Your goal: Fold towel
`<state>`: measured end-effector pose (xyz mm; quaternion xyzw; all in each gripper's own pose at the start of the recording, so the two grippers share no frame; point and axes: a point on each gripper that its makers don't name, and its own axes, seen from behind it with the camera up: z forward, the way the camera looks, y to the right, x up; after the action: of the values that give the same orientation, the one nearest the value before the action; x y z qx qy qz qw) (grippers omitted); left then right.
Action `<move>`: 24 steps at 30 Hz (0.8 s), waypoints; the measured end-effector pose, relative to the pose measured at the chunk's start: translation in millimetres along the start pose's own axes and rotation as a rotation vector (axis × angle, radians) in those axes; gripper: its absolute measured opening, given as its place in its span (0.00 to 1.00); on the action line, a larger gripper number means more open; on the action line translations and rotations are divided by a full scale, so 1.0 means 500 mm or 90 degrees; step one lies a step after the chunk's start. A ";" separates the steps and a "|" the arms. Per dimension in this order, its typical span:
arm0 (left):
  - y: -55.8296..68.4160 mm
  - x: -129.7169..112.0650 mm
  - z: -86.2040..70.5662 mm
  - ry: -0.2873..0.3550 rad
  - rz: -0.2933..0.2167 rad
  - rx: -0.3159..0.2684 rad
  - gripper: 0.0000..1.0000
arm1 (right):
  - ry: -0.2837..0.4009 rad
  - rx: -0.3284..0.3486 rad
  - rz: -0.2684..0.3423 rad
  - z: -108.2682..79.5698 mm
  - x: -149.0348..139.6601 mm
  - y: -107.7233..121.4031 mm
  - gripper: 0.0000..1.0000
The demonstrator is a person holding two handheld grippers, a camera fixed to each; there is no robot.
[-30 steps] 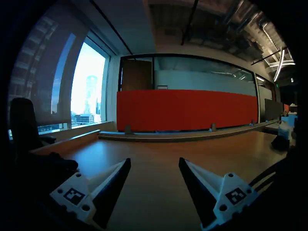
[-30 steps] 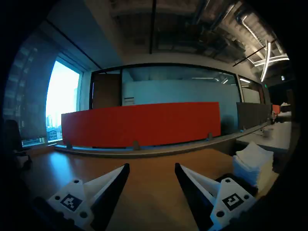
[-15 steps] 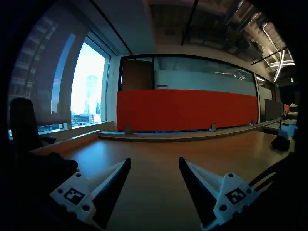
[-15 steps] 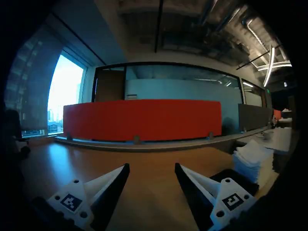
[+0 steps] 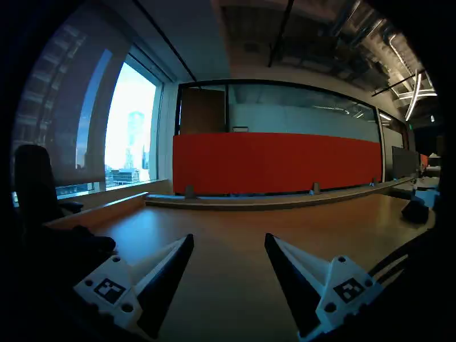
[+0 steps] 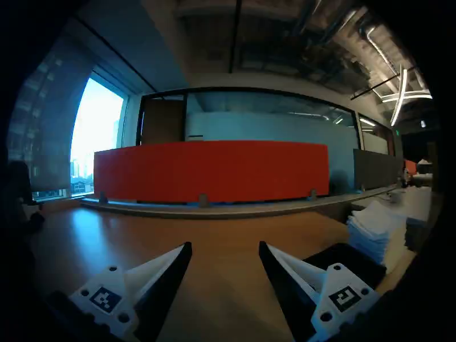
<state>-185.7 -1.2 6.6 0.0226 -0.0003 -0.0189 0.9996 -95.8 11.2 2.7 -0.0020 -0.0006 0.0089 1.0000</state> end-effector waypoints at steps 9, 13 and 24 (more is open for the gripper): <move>0.001 0.000 0.000 0.000 0.000 0.000 0.92 | 0.000 0.008 -0.006 0.001 0.007 -0.013 0.91; 0.000 0.000 0.000 0.000 0.000 0.000 0.92 | 0.000 0.011 -0.006 0.000 0.008 -0.016 0.91; 0.000 0.000 0.000 0.000 0.000 0.000 0.92 | 0.000 0.015 -0.005 0.000 0.007 -0.019 0.91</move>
<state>-185.6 -1.3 6.8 0.0226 -0.0003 -0.0189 0.9996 -92.2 1.7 2.6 0.0102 -0.0008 0.0047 0.9999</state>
